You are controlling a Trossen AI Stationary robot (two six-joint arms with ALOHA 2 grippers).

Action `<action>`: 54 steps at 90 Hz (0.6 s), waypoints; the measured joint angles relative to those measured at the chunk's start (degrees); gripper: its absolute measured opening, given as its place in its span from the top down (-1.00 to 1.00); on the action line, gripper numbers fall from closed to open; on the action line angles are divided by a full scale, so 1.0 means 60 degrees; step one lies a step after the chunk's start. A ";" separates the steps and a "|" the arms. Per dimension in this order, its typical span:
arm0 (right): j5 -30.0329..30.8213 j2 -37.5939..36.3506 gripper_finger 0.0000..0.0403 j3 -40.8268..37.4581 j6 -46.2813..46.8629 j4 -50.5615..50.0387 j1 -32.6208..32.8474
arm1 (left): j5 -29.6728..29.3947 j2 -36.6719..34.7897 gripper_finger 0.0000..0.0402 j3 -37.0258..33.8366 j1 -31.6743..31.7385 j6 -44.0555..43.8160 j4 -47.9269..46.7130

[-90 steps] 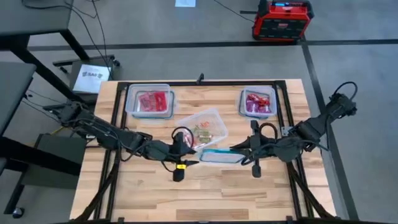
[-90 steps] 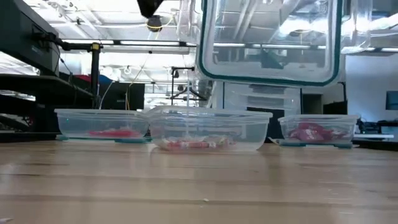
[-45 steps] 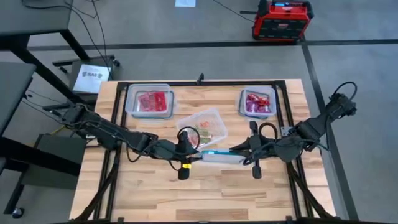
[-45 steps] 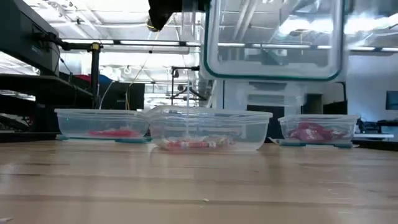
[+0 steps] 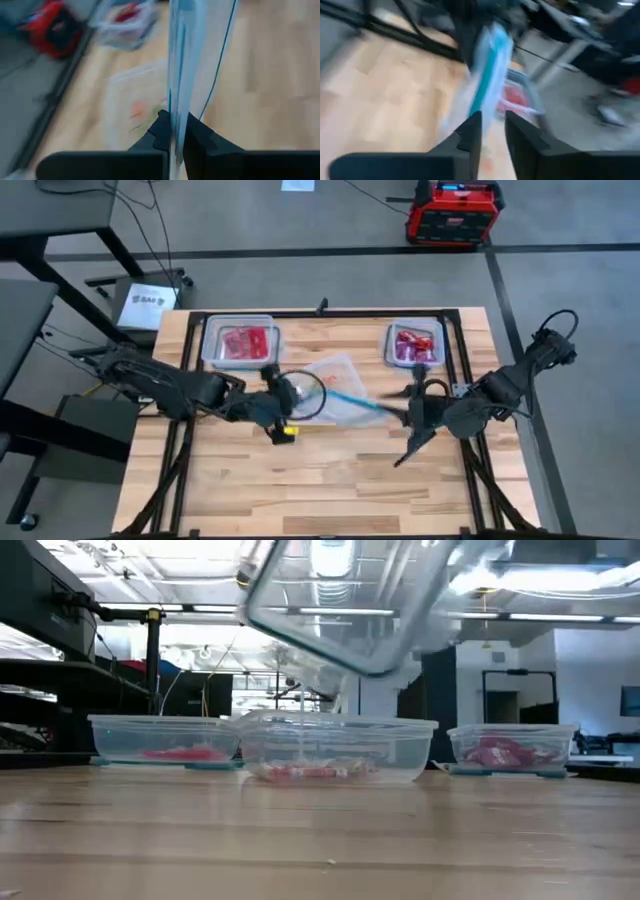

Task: Sort candy
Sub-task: Close the center transparent bin

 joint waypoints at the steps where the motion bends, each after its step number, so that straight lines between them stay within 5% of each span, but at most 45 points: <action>1: 0.0208 -0.0004 0.49 0.0000 0.0009 -0.0091 -0.0011 | -0.0133 0.0015 0.99 0.0117 0.0028 -0.0057 -0.0257; 16: 0.2212 -0.0232 0.27 0.0000 0.1124 -0.1446 -0.0073 | -0.1428 0.0092 0.99 0.1028 0.0662 -0.0377 -0.1575; 35: 0.0642 -0.0442 0.20 -0.0550 0.4405 -0.2864 -0.0333 | -0.1413 0.0553 1.00 0.1070 0.1779 -0.0954 -0.2109; 54: 0.0418 -0.0418 0.24 -0.2928 0.6894 -0.2390 0.0035 | -0.0737 0.1605 1.00 0.1096 0.2139 -0.2074 -0.3553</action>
